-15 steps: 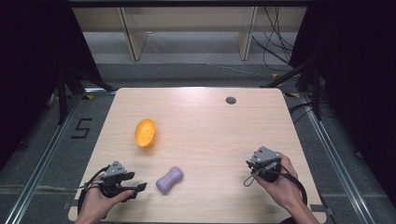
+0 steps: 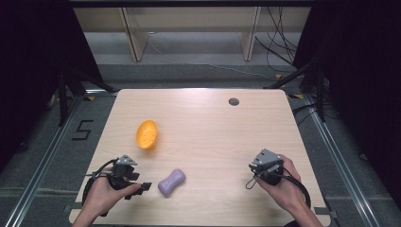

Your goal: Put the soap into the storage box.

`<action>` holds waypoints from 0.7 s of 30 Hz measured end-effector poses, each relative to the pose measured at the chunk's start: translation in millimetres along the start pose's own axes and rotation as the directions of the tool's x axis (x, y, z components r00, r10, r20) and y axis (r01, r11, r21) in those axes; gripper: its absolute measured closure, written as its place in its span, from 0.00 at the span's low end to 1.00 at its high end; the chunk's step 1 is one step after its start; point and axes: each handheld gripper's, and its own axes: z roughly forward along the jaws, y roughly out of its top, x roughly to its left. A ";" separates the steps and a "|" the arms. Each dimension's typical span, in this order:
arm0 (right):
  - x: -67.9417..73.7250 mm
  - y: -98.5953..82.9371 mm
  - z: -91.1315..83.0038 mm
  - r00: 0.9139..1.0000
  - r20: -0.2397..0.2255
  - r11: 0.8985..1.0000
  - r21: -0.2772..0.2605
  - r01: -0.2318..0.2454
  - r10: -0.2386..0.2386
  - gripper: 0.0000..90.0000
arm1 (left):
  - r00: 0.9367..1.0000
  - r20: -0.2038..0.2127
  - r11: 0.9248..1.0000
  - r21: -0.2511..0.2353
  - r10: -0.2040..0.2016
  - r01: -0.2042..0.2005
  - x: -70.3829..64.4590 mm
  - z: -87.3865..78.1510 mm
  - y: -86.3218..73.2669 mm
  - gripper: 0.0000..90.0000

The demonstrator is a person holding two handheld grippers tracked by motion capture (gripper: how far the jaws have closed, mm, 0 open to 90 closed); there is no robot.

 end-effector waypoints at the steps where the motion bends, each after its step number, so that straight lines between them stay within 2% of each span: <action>1: 0.0 0.0 0.9 1.000 -0.009 1.000 -0.005 0.009 -0.009 0.59 | 1.000 -0.010 1.000 0.007 0.009 -0.008 -2.0 -0.3 4.6 0.40; 2: 0.1 0.0 1.2 1.000 -0.013 1.000 -0.003 0.011 -0.011 0.59 | 0.999 -0.028 0.999 0.021 0.027 -0.026 -3.4 -0.5 8.8 0.40; 3: 0.0 -0.2 1.4 1.000 -0.018 1.000 -0.004 0.017 -0.017 0.58 | 0.997 -0.045 0.996 0.067 0.057 -0.054 -7.8 -0.1 17.4 0.41; 4: -0.1 -0.2 1.1 1.000 -0.024 1.000 0.004 0.017 -0.017 0.58 | 0.997 -0.045 0.996 0.067 0.057 -0.054 -7.8 -0.1 17.4 0.41; 5: 0.9 -0.5 0.4 1.000 -0.005 1.000 0.006 0.002 -0.002 0.58 | 0.996 -0.053 0.989 0.128 0.078 -0.071 -13.8 1.6 25.2 0.41; 6: 0.9 -0.5 0.4 1.000 -0.005 1.000 0.006 0.002 -0.002 0.58 | 0.996 -0.053 0.989 0.128 0.078 -0.071 -13.8 1.6 25.2 0.41; 7: 0.9 -0.3 1.5 0.999 -0.033 1.000 0.009 0.001 0.000 0.58 | 0.996 -0.037 0.982 0.172 0.082 -0.074 -20.0 4.6 31.8 0.41; 8: 1.5 -0.3 1.8 1.000 -0.026 1.000 0.008 0.004 -0.004 0.58 | 0.995 -0.032 0.978 0.189 0.092 -0.085 -22.7 6.1 35.3 0.41; 9: 1.5 -0.3 1.8 1.000 -0.026 1.000 0.008 0.004 -0.004 0.58 | 0.995 -0.032 0.978 0.189 0.092 -0.085 -22.7 6.1 35.3 0.42; 11: 3.1 -0.5 1.0 1.000 -0.017 1.000 0.017 -0.001 0.001 0.58 | 0.994 -0.028 0.974 0.204 0.108 -0.100 -28.7 9.7 41.1 0.42; 12: 2.6 -0.4 2.1 1.000 -0.030 1.000 0.014 0.007 -0.007 0.57 | 0.993 -0.014 0.968 0.224 0.121 -0.114 -33.5 13.9 46.2 0.43; 14: 2.1 -0.4 2.7 0.999 -0.037 1.000 0.014 0.017 -0.017 0.57 | 0.993 -0.011 0.966 0.233 0.121 -0.115 -35.4 15.2 47.8 0.43; 15: 2.1 -0.4 2.8 0.999 -0.040 1.000 0.015 0.018 -0.017 0.57 | 0.988 0.002 0.955 0.258 0.152 -0.148 -38.3 18.8 52.9 0.44; 17: 2.4 -0.5 2.4 0.999 -0.033 1.000 0.017 0.017 -0.016 0.57 | 0.988 0.015 0.949 0.278 0.154 -0.152 -42.0 23.2 56.9 0.44; 18: 2.4 -0.5 2.4 0.999 -0.033 1.000 0.017 0.017 -0.016 0.57 | 0.988 0.015 0.949 0.278 0.154 -0.152 -42.0 23.2 56.9 0.45; 19: 2.9 -0.7 2.1 1.000 -0.017 1.000 0.014 0.015 -0.015 0.57 | 0.985 0.024 0.939 0.299 0.168 -0.168 -43.9 27.4 61.1 0.45; 20: 2.9 -0.6 1.8 1.000 -0.012 1.000 0.015 0.014 -0.014 0.57 | 0.983 0.021 0.935 0.306 0.180 -0.178 -45.2 29.7 62.8 0.45; 21: 2.9 -0.6 1.8 1.000 -0.012 1.000 0.015 0.014 -0.014 0.57 | 0.983 0.021 0.935 0.306 0.180 -0.178 -45.2 29.7 62.8 0.46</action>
